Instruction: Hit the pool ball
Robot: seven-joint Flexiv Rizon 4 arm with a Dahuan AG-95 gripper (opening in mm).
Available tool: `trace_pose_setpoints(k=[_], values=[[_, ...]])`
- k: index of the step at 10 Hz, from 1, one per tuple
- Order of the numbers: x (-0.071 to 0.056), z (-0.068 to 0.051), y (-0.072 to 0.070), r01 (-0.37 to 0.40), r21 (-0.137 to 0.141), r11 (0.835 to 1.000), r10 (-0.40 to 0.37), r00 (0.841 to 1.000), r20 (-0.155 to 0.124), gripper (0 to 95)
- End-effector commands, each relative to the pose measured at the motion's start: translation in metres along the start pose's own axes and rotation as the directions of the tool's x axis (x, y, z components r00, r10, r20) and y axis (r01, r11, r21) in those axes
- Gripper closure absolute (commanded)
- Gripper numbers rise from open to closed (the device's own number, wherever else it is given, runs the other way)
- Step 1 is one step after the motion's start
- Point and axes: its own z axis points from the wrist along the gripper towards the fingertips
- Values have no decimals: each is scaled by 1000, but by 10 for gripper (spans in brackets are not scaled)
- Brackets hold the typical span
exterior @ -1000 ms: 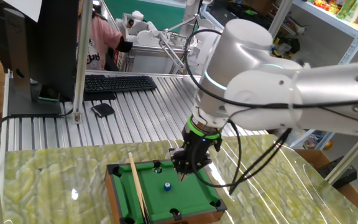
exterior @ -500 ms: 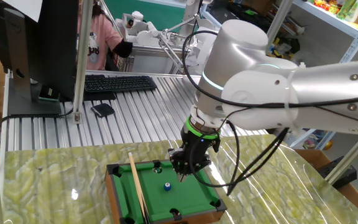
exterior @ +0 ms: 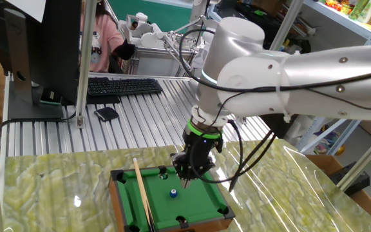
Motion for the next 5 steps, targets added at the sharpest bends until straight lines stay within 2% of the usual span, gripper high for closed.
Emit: trace_pose_setpoints(k=[1, 5], values=[[0, 2, 0, 12, 3, 1000, -12, 1000, 20, 950], [0, 2, 0, -18, 4, 1000, 17, 1000, 22, 950]])
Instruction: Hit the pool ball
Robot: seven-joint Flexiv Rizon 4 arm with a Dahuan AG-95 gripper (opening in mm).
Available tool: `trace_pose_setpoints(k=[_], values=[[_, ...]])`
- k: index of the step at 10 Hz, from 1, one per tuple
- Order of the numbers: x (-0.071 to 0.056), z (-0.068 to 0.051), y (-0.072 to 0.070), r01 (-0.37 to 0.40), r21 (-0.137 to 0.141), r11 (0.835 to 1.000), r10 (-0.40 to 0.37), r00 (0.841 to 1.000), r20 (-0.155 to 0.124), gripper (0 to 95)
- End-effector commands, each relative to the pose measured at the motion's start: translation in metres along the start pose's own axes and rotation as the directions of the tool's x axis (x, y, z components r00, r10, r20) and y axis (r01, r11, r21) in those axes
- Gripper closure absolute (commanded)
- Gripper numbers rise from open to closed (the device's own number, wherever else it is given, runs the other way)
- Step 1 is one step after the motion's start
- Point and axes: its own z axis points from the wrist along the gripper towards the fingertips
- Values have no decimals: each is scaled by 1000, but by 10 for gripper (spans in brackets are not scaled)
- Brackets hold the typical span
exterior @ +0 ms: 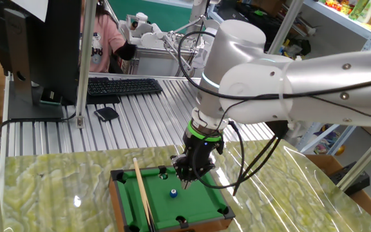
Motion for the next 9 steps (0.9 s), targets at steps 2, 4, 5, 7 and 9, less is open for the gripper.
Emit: trace_pose_setpoints(k=[2, 4, 5, 7, 9], values=[[-1, 0, 0, 19, -3, 1000, -19, 1000, -14, 950], [-1, 0, 0, 38, -8, 999, -38, 999, -2, 950], [-1, 0, 0, 67, -5, 998, -67, 998, 0, 950], [-1, 0, 0, 105, -8, 994, -105, 994, 3, 950], [-1, 0, 0, 159, 4, 987, -159, 987, -12, 950]])
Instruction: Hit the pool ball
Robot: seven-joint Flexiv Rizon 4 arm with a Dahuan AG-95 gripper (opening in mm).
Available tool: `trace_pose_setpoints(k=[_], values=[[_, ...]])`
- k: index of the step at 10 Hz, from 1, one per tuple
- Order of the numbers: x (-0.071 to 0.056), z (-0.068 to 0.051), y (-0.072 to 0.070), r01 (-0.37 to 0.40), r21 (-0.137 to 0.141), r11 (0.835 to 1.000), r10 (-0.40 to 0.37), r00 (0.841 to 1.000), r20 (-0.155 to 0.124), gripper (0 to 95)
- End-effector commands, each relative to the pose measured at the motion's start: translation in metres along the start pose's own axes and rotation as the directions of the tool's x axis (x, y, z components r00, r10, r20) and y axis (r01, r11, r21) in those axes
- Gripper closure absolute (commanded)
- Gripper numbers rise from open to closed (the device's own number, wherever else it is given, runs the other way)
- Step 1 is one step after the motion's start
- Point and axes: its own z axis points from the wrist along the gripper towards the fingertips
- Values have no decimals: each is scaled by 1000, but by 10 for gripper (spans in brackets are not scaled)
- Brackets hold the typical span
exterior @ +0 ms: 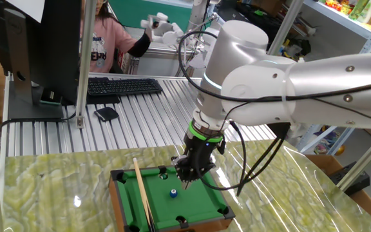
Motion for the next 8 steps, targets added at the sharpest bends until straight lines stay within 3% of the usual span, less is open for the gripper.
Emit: trace_pose_setpoints(k=[1, 8], values=[[-2, 0, 1, 50, 0, 999, -50, 998, -27, 950], [-2, 0, 1, 53, -14, 999, -53, 998, -21, 950]])
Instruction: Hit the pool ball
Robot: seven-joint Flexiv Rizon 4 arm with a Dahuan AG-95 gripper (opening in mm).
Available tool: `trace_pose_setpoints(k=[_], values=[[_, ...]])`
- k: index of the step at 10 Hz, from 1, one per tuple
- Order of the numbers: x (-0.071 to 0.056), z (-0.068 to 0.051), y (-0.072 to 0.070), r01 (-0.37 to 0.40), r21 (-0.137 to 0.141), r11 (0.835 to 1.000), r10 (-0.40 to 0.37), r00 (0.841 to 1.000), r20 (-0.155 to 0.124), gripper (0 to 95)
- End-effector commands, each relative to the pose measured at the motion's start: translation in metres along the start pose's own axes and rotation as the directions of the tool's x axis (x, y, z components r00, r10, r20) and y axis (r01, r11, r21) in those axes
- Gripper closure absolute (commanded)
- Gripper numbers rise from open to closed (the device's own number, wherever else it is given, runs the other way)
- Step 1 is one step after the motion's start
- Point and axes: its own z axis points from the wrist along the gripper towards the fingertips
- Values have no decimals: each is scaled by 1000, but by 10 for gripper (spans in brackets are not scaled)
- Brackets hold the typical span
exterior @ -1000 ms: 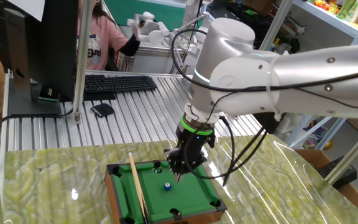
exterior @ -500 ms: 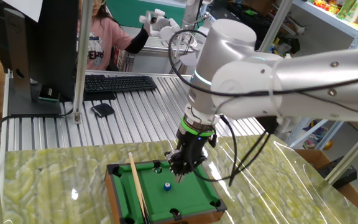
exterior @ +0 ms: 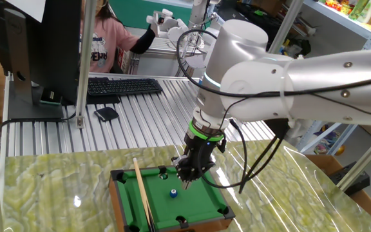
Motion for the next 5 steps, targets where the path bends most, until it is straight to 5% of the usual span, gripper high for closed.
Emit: trace_pose_setpoints(k=[1, 5], values=[[-2, 0, 1, 4, -6, 1000, -4, 1000, 1, 950], [-2, 1, 1, 14, -10, 1000, -14, 1000, 12, 950]])
